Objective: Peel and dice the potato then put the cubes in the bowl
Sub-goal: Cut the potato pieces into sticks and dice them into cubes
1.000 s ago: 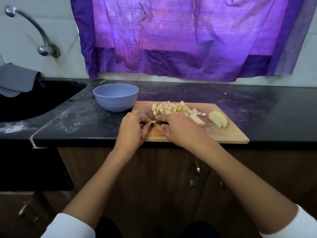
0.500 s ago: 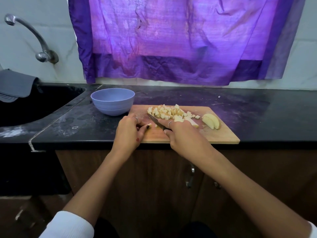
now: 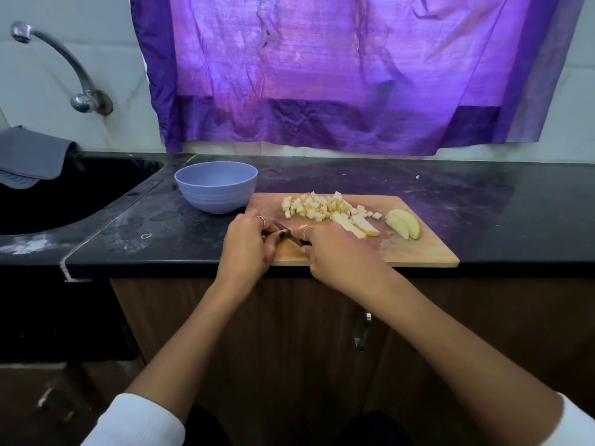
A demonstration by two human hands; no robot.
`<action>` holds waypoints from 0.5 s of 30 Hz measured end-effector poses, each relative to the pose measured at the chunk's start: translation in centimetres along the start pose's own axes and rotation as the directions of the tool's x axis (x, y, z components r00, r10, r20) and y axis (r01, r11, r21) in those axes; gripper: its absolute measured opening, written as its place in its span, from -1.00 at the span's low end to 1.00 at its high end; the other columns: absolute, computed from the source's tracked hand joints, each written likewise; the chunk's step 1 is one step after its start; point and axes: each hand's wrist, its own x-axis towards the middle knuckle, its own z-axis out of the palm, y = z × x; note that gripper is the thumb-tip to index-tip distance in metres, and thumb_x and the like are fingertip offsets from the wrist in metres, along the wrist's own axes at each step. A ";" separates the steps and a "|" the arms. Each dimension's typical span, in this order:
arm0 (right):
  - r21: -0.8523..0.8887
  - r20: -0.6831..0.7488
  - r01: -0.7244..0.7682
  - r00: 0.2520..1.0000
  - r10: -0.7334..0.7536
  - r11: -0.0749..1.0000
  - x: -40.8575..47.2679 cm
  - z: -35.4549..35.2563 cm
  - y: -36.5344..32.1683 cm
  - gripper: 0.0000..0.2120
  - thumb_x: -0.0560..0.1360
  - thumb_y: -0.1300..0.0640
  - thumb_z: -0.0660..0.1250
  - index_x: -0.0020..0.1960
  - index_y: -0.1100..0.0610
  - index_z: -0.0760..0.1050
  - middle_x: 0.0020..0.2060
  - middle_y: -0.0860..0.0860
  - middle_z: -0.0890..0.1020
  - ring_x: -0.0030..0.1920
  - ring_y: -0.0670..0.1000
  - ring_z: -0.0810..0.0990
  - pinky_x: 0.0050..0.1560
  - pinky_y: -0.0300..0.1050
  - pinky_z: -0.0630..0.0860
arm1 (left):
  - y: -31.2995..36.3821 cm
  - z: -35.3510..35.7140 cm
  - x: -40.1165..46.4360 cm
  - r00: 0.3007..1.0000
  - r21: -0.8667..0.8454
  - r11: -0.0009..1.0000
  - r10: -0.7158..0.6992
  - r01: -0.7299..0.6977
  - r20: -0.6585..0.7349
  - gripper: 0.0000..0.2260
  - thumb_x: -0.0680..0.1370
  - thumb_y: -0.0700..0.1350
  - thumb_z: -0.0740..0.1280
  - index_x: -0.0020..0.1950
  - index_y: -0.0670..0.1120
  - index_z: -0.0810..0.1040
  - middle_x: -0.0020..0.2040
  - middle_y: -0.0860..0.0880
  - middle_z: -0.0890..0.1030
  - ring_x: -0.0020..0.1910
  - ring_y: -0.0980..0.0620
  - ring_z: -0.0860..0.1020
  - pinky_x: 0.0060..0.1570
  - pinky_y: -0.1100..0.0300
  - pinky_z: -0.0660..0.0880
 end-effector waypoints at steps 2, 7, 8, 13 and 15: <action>-0.035 0.001 0.002 1.000 -0.001 0.999 -1.0 -0.2 0.4 -0.63 0.59 0.18 0.22 0.37 -0.03 0.39 -0.16 -0.02 0.42 -0.23 -0.04 0.44 -0.26 -0.17 0.39 | 0.0 0.0 0.0 1.000 -0.003 1.000 -0.017 0.017 0.002 -0.91 0.50 -0.12 0.43 -0.10 -0.12 0.69 -0.12 -0.05 0.59 -0.12 0.01 0.53 -0.07 0.07 0.53; 0.014 -0.091 -0.012 0.996 0.013 1.000 -1.7 -0.2 0.9 -0.63 0.61 0.12 0.21 0.40 -0.03 0.37 -0.29 -0.05 0.35 -0.35 -0.11 0.36 -0.31 -0.17 0.37 | 0.2 -0.2 0.0 0.999 0.034 0.999 -0.025 0.023 0.036 -0.86 0.52 -0.07 0.41 -0.11 -0.13 0.67 -0.11 -0.07 0.55 -0.16 0.05 0.48 -0.13 0.16 0.46; 0.050 -0.099 -0.011 0.995 0.016 0.999 -1.7 -0.2 0.7 -0.62 0.61 0.11 0.21 0.42 -0.03 0.36 -0.27 -0.05 0.36 -0.34 -0.12 0.37 -0.28 -0.16 0.39 | 0.3 -0.4 -0.1 0.999 0.043 0.999 -0.018 0.016 0.048 -0.87 0.52 -0.08 0.40 -0.09 -0.13 0.67 -0.10 -0.08 0.55 -0.13 0.04 0.47 -0.12 0.16 0.44; 0.097 -0.089 -0.005 0.996 0.014 0.995 -1.7 0.3 0.2 -0.66 0.61 0.11 0.20 0.38 0.00 0.40 -0.17 0.00 0.39 -0.31 -0.12 0.37 -0.24 -0.17 0.36 | 0.7 -1.1 -0.3 0.996 0.047 0.998 0.048 -0.051 0.073 -0.87 0.54 -0.21 0.36 0.02 -0.14 0.68 -0.04 -0.10 0.57 -0.03 -0.01 0.47 -0.02 0.12 0.45; 0.094 -0.084 -0.014 0.996 0.022 0.995 -1.8 0.4 0.2 -0.66 0.61 0.10 0.20 0.38 -0.01 0.40 -0.12 0.02 0.40 -0.26 -0.06 0.41 -0.23 -0.16 0.37 | 0.7 -1.1 -0.3 0.997 0.034 0.998 0.052 -0.054 0.062 -0.88 0.52 -0.22 0.37 0.00 -0.13 0.69 -0.03 -0.09 0.58 -0.04 0.00 0.49 -0.04 0.17 0.45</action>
